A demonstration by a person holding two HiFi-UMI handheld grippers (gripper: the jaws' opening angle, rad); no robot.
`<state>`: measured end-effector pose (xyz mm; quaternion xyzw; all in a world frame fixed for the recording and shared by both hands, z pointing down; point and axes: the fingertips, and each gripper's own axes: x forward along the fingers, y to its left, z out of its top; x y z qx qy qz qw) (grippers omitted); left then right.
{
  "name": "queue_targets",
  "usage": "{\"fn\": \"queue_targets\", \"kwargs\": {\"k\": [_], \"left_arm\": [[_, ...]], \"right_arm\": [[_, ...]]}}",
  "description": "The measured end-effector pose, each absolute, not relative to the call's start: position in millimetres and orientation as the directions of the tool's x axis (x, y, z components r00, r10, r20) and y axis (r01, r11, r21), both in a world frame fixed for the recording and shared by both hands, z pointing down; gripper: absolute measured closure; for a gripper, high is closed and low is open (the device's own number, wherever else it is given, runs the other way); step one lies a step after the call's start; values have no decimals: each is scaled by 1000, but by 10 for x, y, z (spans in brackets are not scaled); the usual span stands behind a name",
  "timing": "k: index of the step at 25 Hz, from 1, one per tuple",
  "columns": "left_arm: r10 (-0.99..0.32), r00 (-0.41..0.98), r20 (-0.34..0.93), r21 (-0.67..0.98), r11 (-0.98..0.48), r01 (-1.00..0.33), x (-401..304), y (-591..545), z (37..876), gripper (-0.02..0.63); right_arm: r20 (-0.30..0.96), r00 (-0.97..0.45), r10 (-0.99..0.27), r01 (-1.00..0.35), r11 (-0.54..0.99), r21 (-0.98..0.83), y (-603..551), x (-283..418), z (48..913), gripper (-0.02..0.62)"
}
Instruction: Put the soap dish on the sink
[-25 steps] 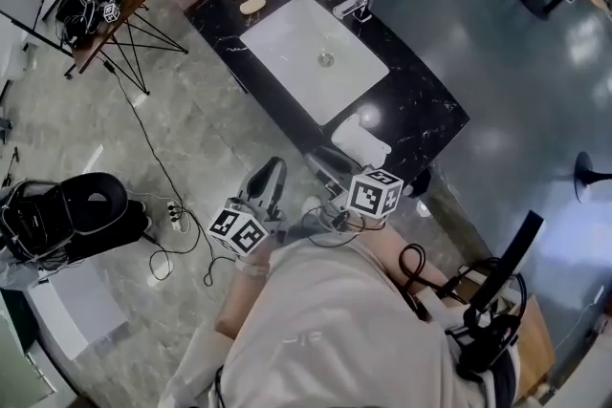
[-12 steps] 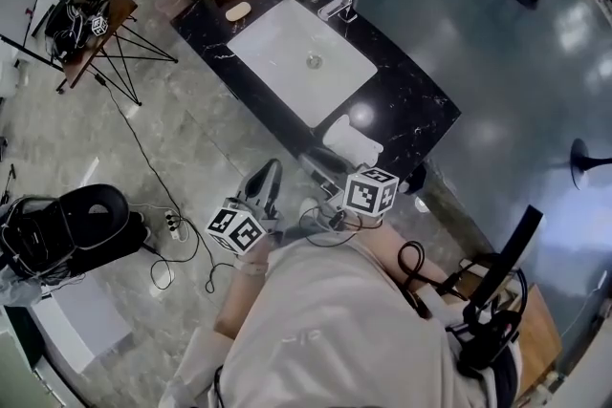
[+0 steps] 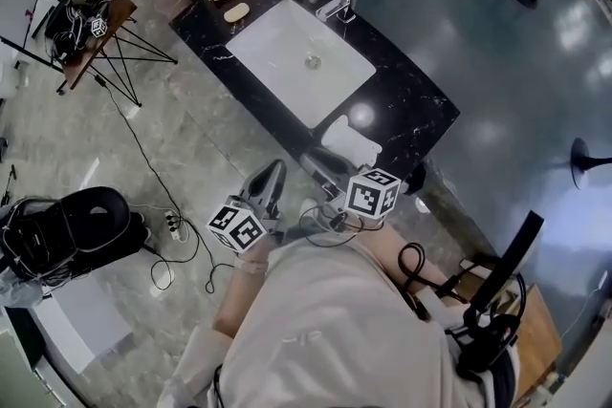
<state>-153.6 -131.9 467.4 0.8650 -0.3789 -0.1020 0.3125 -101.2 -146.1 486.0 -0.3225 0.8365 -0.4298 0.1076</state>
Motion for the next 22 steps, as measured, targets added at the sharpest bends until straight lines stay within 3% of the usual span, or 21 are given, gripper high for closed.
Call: {"fn": "queue_targets", "kwargs": {"k": [22], "left_arm": [[-690,717,94,619,-524,-585,-1397,-1298,4878,600]], "right_arm": [[84,-756,-650,-445,415,-794,-1458,-898,4893,479]]}}
